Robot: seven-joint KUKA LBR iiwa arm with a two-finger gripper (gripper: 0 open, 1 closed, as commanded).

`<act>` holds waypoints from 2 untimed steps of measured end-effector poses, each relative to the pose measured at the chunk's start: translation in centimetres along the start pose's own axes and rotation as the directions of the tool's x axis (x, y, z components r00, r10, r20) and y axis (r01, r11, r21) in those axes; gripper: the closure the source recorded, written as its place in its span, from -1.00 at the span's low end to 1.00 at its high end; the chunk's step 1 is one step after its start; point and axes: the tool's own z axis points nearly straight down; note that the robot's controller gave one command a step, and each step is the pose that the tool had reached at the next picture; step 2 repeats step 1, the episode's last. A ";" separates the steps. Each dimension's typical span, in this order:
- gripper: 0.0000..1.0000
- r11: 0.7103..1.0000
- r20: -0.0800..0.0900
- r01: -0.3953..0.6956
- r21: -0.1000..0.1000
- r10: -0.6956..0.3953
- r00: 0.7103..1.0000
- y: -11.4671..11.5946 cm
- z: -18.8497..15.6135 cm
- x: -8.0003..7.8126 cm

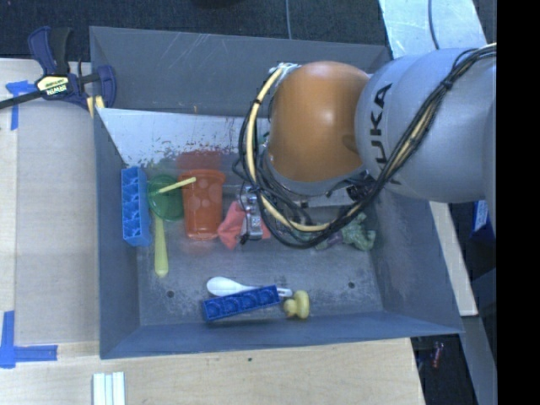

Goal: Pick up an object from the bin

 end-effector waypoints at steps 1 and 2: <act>1.00 0.999 -0.006 0.044 0.002 -0.044 0.999 -1.5 -4.6 0.2; 1.00 0.999 -0.006 0.044 0.002 -0.044 0.999 -1.5 -4.6 0.2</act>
Offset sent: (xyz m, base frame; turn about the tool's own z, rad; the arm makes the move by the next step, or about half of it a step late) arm -0.0038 -0.0030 0.0906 -0.0024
